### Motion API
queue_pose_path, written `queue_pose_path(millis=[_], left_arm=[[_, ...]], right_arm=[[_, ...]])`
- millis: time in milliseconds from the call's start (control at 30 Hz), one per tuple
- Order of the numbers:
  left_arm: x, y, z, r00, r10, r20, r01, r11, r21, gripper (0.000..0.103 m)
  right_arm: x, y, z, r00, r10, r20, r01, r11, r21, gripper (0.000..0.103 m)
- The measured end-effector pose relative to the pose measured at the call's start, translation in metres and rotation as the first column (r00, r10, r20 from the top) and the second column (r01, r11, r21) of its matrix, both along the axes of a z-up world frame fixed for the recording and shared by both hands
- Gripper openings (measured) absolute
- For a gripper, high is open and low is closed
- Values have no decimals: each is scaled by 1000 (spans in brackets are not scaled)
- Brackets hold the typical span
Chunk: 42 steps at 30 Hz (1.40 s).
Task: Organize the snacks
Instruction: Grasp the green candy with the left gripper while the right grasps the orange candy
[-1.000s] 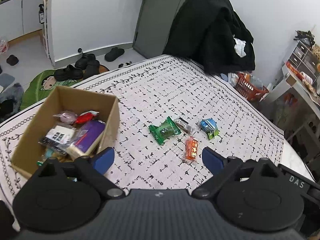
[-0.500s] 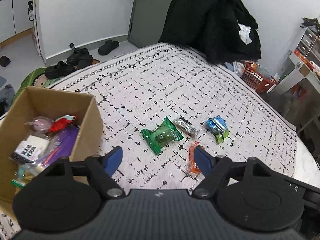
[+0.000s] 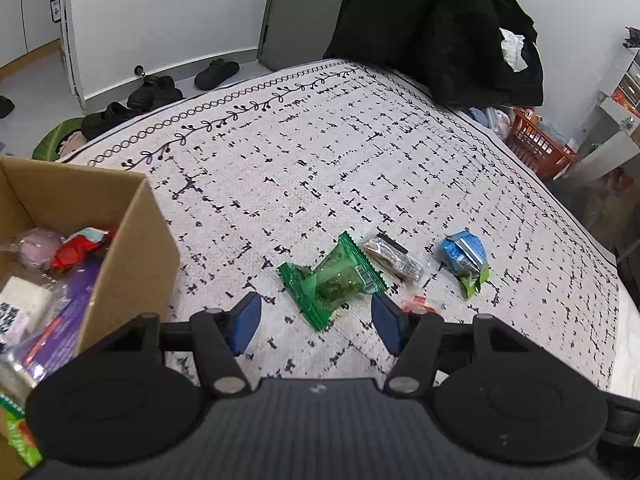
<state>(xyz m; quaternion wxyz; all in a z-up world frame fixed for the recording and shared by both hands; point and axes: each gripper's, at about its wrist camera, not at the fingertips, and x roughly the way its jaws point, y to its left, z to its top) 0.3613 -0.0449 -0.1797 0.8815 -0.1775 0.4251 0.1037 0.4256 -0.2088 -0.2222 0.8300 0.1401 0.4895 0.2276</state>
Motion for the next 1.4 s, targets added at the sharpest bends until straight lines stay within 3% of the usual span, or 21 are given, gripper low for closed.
queue_pose_path(millis=[100,267,467,800,1000,1100,1167,1233,1300,1400], left_arm=[[9,1,-6,1000,-1,-5,1,1000,-7,60],[22,3,-19,999,-13,-31,12,1000,-7,61],[33,2,-34,997,-30,-69,30,1000,0,64],[55,-1,-39,997,-44,-69,48,997,53,72],[59,1,-41,998,-33,-52,36,998,42,71],[59,0,-40,998,-48,-49,49,998,26,62],[58,-1,-40,997,-54,-54,55,998,10,40],[58,1,-39,997,-55,-57,54,998,-11,26],[57,2,-37,997,-48,-58,47,999,-25,25],[51,5,-31,998,-41,-49,40,999,-27,25]], right_arm=[[3,8,-3,1000,9,21,-8,999,-50,32],[4,9,-5,999,18,31,-17,999,-50,20],[4,3,1,996,-25,83,34,994,-106,19],[7,-2,-1,996,-41,75,48,994,-97,20],[7,0,-3,996,-32,80,40,995,-95,20],[8,5,-4,996,-20,88,29,994,-107,24],[8,10,-4,995,-12,99,24,992,-121,25],[7,13,-4,994,-2,110,17,991,-135,30],[6,18,-4,992,13,122,5,989,-147,34],[4,23,-4,990,29,138,-4,984,-176,31]])
